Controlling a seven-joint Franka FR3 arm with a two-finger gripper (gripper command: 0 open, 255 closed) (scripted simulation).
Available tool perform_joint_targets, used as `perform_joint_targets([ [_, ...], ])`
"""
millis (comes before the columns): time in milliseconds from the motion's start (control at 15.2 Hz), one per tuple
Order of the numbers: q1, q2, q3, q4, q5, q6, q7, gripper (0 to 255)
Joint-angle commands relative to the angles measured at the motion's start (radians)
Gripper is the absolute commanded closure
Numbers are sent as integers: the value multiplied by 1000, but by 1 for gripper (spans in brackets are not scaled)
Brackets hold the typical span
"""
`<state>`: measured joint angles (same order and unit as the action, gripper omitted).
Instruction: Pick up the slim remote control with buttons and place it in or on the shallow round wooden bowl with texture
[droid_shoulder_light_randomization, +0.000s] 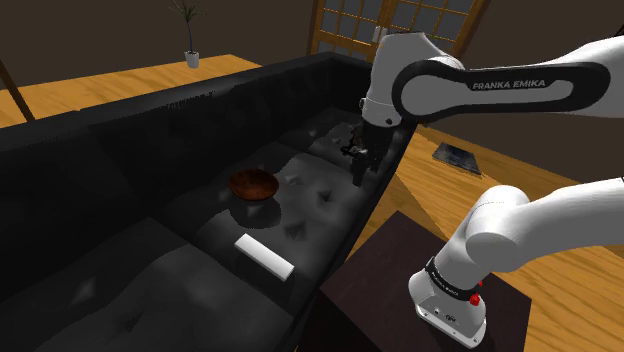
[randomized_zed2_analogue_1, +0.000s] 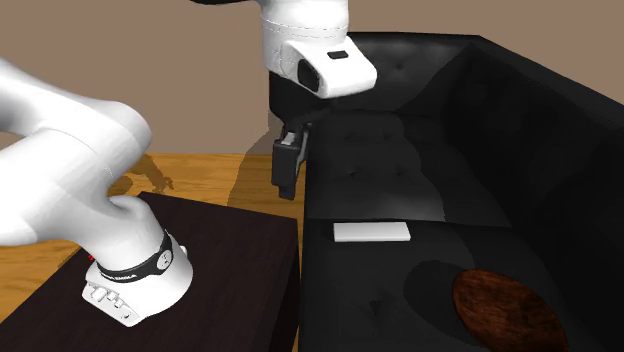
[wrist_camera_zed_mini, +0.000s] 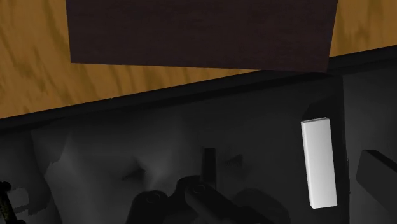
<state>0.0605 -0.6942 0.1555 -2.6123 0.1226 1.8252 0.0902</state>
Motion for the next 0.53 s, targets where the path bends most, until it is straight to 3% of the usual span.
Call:
perform_joint_targets([
  [0, 12, 43, 29, -21, 20, 76, 25, 0],
  [462, 33, 266, 128, -48, 55, 363, 106, 0],
])
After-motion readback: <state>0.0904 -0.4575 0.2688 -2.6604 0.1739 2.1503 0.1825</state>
